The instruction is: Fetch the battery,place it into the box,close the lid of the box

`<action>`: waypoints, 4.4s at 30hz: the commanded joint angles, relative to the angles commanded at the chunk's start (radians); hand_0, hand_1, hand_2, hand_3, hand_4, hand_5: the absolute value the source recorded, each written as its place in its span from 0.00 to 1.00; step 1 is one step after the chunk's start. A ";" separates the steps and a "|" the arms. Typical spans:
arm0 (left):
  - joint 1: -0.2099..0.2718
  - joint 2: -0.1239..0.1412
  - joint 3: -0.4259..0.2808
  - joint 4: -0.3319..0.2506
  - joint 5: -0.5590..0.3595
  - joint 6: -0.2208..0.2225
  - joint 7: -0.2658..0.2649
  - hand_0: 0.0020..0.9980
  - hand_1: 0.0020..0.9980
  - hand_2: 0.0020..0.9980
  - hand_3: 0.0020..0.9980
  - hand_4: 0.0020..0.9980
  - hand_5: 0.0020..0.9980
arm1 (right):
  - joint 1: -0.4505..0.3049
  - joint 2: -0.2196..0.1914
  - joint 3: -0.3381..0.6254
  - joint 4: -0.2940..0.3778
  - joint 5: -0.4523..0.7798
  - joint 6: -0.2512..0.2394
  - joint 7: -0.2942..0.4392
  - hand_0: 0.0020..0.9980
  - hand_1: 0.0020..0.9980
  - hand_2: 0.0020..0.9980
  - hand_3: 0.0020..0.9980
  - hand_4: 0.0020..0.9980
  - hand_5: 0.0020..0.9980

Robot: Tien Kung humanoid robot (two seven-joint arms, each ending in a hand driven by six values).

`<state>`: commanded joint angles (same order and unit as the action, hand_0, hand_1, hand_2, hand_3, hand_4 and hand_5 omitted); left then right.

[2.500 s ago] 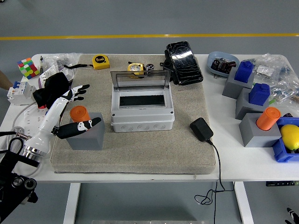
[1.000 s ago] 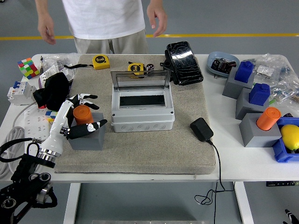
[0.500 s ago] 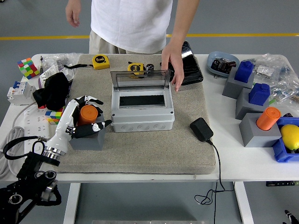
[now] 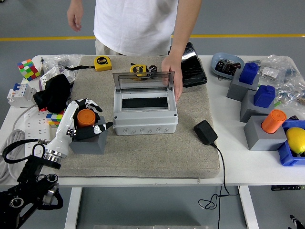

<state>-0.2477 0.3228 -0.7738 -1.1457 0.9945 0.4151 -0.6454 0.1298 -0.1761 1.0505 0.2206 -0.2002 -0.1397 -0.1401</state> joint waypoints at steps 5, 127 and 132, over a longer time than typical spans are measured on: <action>-0.003 0.006 -0.003 -0.028 0.017 -0.008 0.000 0.01 0.08 0.25 0.31 0.94 0.00 | 0.000 0.001 0.002 0.000 0.000 0.000 0.000 0.63 0.65 0.65 0.56 0.96 0.50; -0.250 -0.027 0.079 -0.109 0.744 0.052 0.640 0.18 0.46 0.43 0.52 1.00 0.20 | -0.009 0.008 -0.023 0.000 0.016 -0.005 0.009 0.63 0.65 0.64 0.56 0.96 0.50; -0.226 -0.009 0.076 -0.134 0.759 0.027 0.664 0.17 0.44 0.42 0.51 1.00 0.38 | -0.010 0.007 -0.021 0.000 0.015 -0.005 0.010 0.63 0.65 0.64 0.55 0.96 0.50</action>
<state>-0.4739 0.3139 -0.6980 -1.2796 1.7534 0.4417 0.0181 0.1195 -0.1689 1.0292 0.2211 -0.1857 -0.1449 -0.1303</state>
